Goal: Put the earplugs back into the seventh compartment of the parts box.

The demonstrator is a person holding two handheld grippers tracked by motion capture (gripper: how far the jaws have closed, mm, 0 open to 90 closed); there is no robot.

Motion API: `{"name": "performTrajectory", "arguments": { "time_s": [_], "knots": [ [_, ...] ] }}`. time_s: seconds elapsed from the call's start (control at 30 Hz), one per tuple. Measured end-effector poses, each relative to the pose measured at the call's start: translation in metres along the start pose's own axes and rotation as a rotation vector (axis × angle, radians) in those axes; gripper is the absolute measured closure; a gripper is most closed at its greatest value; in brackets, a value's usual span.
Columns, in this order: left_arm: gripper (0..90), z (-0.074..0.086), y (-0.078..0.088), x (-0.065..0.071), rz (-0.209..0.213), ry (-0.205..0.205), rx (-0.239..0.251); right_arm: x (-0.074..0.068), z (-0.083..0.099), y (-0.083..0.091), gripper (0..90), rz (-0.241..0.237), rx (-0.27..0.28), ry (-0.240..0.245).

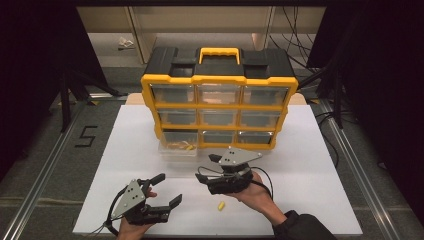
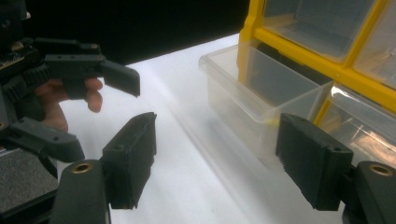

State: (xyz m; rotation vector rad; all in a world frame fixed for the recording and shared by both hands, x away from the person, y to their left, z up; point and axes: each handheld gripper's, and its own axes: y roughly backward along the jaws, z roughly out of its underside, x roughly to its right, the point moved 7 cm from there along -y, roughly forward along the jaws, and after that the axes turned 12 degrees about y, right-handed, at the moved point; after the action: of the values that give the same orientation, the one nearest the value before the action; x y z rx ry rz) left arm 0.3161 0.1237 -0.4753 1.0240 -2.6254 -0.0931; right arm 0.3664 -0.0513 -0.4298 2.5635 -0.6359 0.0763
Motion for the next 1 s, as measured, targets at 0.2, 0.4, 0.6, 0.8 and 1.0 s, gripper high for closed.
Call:
{"name": "performTrajectory", "arguments": {
  "time_s": [0.2,0.4,0.6,0.8,1.0],
  "knots": [
    [16.3,0.000,0.000,0.000,0.000,0.000,-0.001,0.000,0.012,0.005,29.8,-0.002,-0.024,-0.011],
    [16.3,0.000,0.000,0.000,0.000,-0.001,-0.001,-0.001,0.021,0.007,29.8,-0.009,-0.046,-0.015],
    [16.3,0.000,0.000,0.000,0.000,-0.002,0.001,-0.004,0.031,0.007,29.8,-0.025,-0.079,-0.017],
    [16.3,0.000,0.000,0.000,-0.001,-0.001,0.001,-0.007,0.042,0.006,30.0,-0.035,-0.116,-0.014],
    [16.3,0.000,0.000,0.000,-0.001,-0.003,0.000,-0.010,0.050,0.007,30.8,-0.048,-0.154,-0.010]
  ]
}}
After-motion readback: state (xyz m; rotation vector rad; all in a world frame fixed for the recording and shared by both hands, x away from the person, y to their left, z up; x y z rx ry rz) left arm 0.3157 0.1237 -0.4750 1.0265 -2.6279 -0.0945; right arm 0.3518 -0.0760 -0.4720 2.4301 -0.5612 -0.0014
